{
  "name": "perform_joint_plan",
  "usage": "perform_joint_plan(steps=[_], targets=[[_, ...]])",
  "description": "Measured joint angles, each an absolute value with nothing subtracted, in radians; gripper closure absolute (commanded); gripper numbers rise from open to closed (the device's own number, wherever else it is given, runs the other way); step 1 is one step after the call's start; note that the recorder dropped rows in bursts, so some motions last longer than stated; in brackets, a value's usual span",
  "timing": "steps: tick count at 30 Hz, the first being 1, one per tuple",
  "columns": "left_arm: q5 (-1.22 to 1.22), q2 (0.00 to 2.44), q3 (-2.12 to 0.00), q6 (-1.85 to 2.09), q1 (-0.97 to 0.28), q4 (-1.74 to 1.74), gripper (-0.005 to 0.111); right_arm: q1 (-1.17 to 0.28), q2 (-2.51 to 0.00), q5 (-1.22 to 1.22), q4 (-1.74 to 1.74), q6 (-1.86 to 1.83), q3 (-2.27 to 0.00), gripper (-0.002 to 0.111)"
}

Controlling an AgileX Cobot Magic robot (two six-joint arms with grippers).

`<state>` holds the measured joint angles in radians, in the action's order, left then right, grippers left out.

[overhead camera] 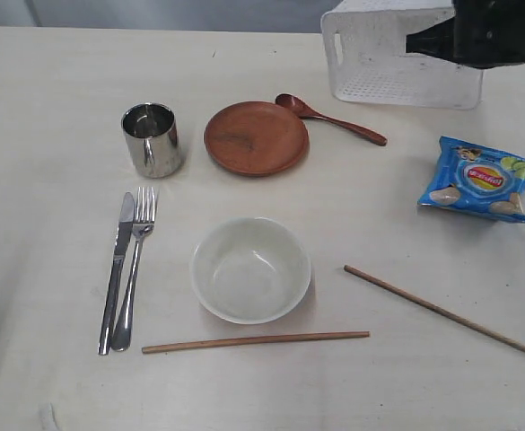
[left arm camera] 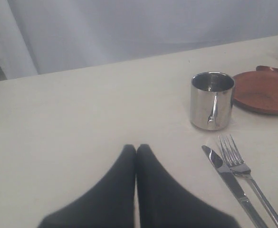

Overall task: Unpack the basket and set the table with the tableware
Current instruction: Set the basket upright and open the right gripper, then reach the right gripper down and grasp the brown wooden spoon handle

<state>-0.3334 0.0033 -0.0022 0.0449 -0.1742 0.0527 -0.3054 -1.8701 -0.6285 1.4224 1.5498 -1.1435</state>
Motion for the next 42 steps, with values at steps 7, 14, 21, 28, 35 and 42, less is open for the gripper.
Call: perform_joint_plan(steps=[7,14,21,28,35,42], targets=[[-0.333,0.003,-0.002,0.045,-0.174,0.053,0.107,-0.163,-1.894,-0.408,1.065,1.411,-1.185,0.108],[-0.333,0.003,-0.002,0.045,-0.174,0.053,0.107,-0.081,-1.894,-0.301,0.4,0.951,-1.226,0.108],[-0.333,0.003,-0.002,0.045,-0.174,0.053,0.107,0.044,-2.003,-0.909,-0.455,0.04,-1.612,0.108],[-0.333,0.003,-0.002,0.045,-0.174,0.053,0.107,0.058,-2.118,-1.079,-0.542,0.0,-1.746,0.102],[-0.333,0.003,-0.002,0.045,-0.174,0.053,0.107,0.058,-2.167,-1.037,-0.545,0.007,-1.746,0.053],[-0.333,0.003,-0.002,0.045,-0.174,0.053,0.107,0.058,-2.167,-0.99,-0.547,-0.007,-1.748,0.054]])
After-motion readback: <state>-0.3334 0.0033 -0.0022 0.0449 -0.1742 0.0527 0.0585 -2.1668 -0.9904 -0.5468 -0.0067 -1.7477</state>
